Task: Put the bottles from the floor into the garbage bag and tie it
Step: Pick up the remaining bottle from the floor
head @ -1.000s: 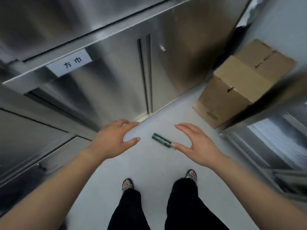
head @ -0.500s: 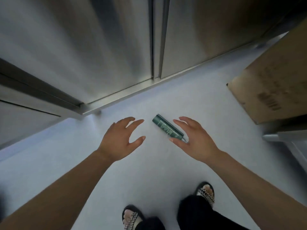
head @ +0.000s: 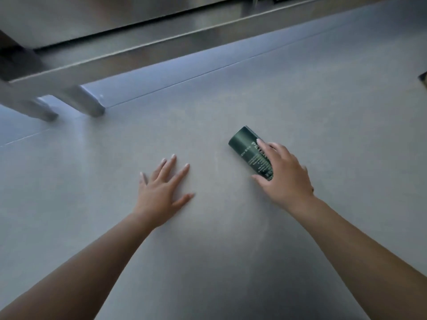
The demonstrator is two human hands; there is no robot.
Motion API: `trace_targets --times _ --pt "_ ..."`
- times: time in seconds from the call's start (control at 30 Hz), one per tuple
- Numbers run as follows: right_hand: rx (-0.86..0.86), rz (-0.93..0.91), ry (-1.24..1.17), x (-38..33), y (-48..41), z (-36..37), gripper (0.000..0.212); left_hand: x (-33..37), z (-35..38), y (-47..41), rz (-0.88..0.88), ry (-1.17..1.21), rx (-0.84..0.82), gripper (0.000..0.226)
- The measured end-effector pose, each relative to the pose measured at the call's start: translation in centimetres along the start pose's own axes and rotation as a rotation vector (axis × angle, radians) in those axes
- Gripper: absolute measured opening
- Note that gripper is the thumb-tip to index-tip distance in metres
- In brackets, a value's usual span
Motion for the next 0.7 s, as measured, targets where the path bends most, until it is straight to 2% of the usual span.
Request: trace_targets --times 0.17,0.37,0.53,0.7 --pt "-0.002 0.022 0.030 -0.1 0.5 0.4 0.080 0.0 1.0 0.7 0.005 -0.061 -0.041 0.084" --pt "-0.078 0.059 -0.206 -1.8 2.4 -2.7 0.078 0.6 -2.3 4.2 -0.094 -0.040 -0.193 0.075" --pt "-0.175 -0.009 -0.311 -9.5 10.0 -13.8 0.079 4.6 -16.4 12.3 -0.158 0.085 -0.156 0.070" --pt "-0.269 -0.093 -0.373 -18.9 20.6 -32.4 0.082 11.0 -37.0 22.3 -0.135 0.212 -0.111 0.072"
Point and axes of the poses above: each hand's wrist, its own y-axis away from the middle knuckle, its own z-axis out of the palm, x = y × z, the point moved 9 cm from there along -y, towards the middle knuckle, and after that the axes turned 6 degrees about z, right-handed, at the moved point
